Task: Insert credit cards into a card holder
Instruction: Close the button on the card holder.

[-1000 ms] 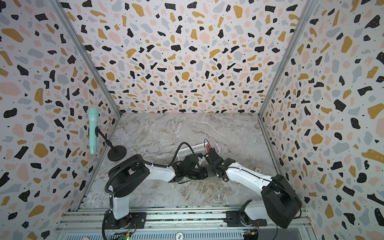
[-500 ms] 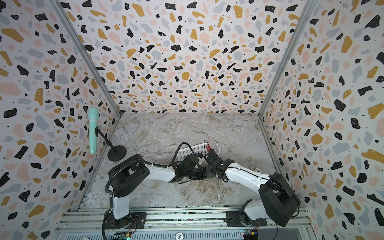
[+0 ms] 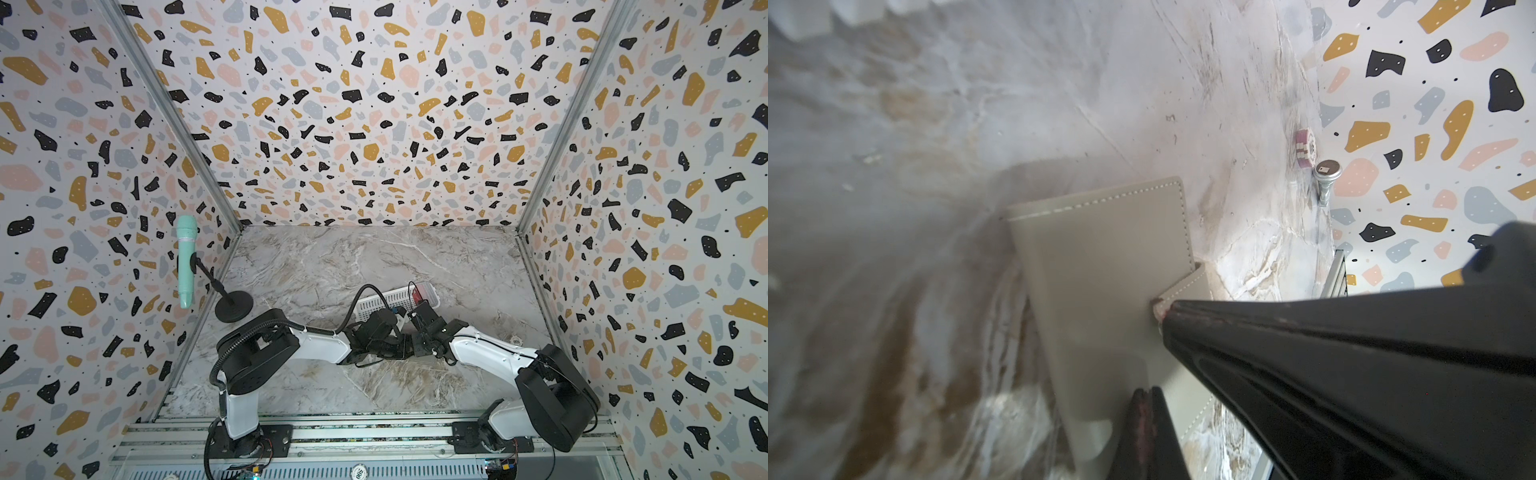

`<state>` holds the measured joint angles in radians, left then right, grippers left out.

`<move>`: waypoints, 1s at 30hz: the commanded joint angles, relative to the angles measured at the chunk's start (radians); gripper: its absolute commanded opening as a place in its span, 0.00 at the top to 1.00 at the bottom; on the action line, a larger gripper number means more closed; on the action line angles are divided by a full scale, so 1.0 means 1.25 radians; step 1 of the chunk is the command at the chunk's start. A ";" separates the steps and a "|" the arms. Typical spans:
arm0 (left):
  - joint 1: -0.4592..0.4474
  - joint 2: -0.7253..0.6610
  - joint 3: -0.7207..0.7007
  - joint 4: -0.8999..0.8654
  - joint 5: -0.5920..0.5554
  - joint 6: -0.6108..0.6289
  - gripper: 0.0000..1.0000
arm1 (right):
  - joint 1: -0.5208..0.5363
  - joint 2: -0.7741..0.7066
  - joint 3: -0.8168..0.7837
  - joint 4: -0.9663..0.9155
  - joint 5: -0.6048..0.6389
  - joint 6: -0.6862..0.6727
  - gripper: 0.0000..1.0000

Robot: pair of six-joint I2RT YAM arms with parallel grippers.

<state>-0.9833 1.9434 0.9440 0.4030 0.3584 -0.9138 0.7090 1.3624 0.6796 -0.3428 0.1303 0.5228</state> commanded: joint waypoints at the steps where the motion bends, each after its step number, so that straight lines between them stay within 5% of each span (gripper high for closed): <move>1: -0.008 0.023 -0.013 -0.011 0.006 -0.005 0.99 | 0.005 0.000 -0.023 -0.029 -0.017 0.016 1.00; 17: -0.009 0.030 -0.019 -0.029 -0.013 -0.011 1.00 | 0.002 -0.033 -0.076 -0.011 -0.016 0.073 1.00; 30: -0.009 0.026 -0.036 -0.036 -0.024 -0.021 1.00 | -0.070 -0.152 -0.208 0.096 -0.107 0.135 1.00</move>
<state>-0.9897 1.9472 0.9318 0.4278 0.3546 -0.9363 0.6441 1.1942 0.4736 -0.1688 0.0135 0.6563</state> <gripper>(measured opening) 0.041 0.048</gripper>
